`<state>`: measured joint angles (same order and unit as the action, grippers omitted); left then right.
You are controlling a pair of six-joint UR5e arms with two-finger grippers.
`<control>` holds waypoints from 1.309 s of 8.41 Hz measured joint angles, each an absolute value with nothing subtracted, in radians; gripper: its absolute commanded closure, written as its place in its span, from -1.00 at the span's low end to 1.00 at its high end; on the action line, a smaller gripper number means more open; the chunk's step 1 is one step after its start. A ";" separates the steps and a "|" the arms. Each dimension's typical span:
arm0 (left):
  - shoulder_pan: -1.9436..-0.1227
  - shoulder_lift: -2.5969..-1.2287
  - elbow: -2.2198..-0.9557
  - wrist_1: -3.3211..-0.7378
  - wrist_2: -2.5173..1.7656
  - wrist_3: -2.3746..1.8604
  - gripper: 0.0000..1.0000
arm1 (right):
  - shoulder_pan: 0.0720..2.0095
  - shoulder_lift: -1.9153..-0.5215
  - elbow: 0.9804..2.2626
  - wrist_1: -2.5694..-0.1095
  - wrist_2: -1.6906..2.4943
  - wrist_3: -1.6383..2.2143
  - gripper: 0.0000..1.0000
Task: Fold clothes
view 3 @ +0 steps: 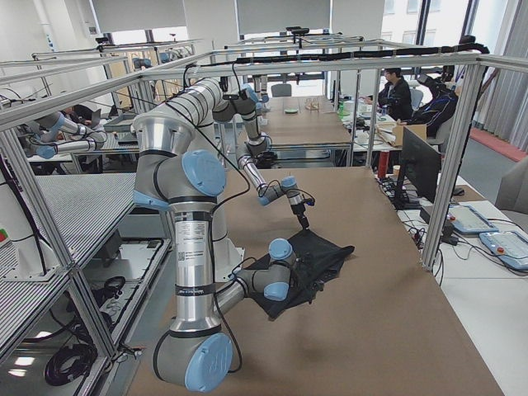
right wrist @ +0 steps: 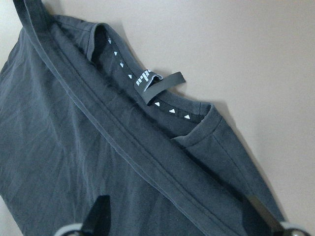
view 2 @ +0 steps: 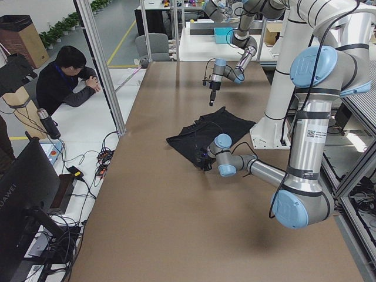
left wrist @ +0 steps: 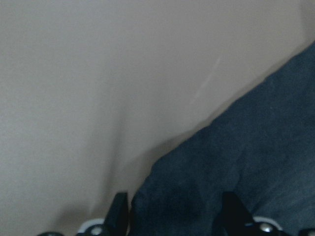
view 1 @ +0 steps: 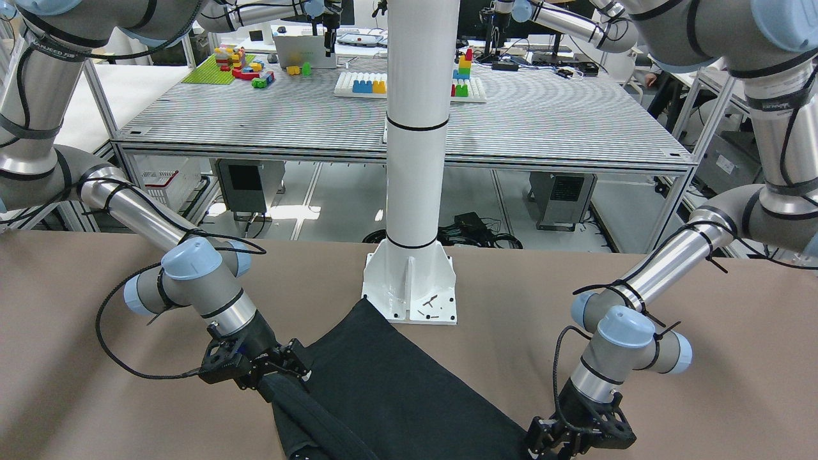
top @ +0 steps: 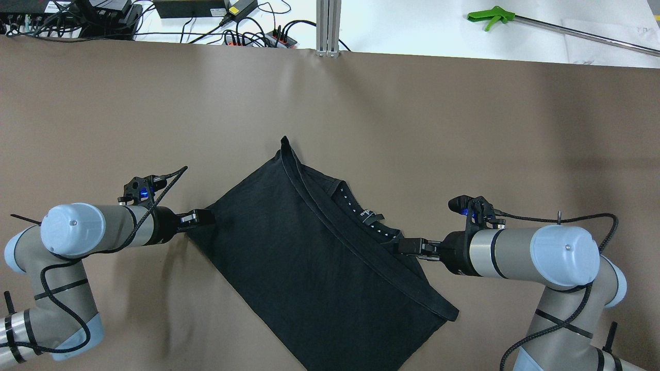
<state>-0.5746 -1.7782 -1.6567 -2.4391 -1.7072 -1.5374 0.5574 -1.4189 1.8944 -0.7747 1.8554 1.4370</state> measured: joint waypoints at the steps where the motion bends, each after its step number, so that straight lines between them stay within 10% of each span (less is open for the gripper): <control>1: -0.574 -1.778 -1.657 -2.439 -1.710 -1.538 1.00 | 0.558 -1.419 1.894 -0.775 1.854 1.437 -0.89; 7: -0.620 -1.797 -1.667 -2.424 -1.712 -1.538 1.00 | 0.566 -1.420 1.887 -0.774 1.850 1.436 -0.89; 11: -0.749 -2.090 -1.425 -2.303 -1.695 -1.477 1.00 | 0.592 -1.422 1.877 -0.774 1.848 1.436 -0.89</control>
<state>-0.7492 -2.0899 -1.4247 -2.3031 -1.6948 -1.4770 0.5924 -1.4219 1.8772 -0.7739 1.8485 1.4358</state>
